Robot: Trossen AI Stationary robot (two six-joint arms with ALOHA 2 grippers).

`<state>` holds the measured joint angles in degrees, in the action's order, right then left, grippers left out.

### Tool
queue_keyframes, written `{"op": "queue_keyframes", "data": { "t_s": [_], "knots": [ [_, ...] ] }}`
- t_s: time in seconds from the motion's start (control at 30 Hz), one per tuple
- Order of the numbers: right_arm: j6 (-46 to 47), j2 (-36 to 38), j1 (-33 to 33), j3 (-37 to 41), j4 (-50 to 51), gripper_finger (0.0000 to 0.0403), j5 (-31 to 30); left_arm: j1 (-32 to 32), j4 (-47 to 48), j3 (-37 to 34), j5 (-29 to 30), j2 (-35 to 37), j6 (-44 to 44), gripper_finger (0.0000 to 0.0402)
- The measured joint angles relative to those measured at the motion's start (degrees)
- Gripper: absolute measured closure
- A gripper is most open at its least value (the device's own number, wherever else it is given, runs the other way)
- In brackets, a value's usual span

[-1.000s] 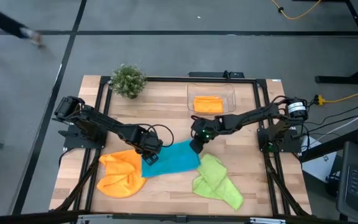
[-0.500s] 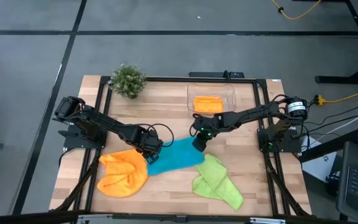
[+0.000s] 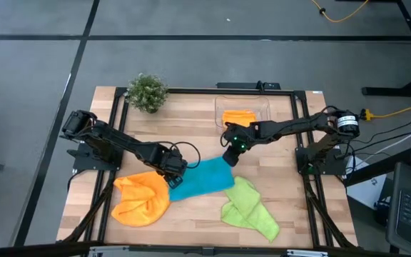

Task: Fold microfiber towels
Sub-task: Fold the blue microfiber cloth

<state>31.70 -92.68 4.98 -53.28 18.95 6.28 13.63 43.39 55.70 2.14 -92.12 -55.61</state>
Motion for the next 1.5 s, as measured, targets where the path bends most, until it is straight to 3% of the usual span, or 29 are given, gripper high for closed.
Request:
{"op": "queue_keyframes", "data": {
  "t_s": [0.2,0.33,0.5,1.0,1.33,1.5],
  "knots": [
    [-8.4,0.9,-3.8,0.0,-4.6,0.0345,-0.1,0.8,-17.3,0.5,1.3,-1.5,11.3,0.0266],
    [-10.2,-1.0,-6.2,0.0,-6.2,0.0345,-0.5,-1.8,-21.5,0.4,3.2,-4.6,12.7,0.0266],
    [-8.6,-4.7,-9.0,0.0,-9.1,0.0345,-2.0,-3.0,-25.0,0.4,0.9,-8.8,14.1,0.0266],
    [-9.7,-10.7,-10.7,-0.3,-3.5,0.0345,-4.8,-3.1,-22.2,0.6,-0.2,-10.5,13.9,0.0266],
    [-11.2,-10.4,-10.4,-0.2,-1.8,0.0345,-5.5,-3.1,-6.0,0.3,-0.3,-7.1,15.7,0.0266],
    [-11.1,-10.5,-10.4,-0.1,-2.6,0.0345,-5.6,-2.8,-4.5,0.3,-0.1,-6.7,16.0,0.0266]
  ]
}}
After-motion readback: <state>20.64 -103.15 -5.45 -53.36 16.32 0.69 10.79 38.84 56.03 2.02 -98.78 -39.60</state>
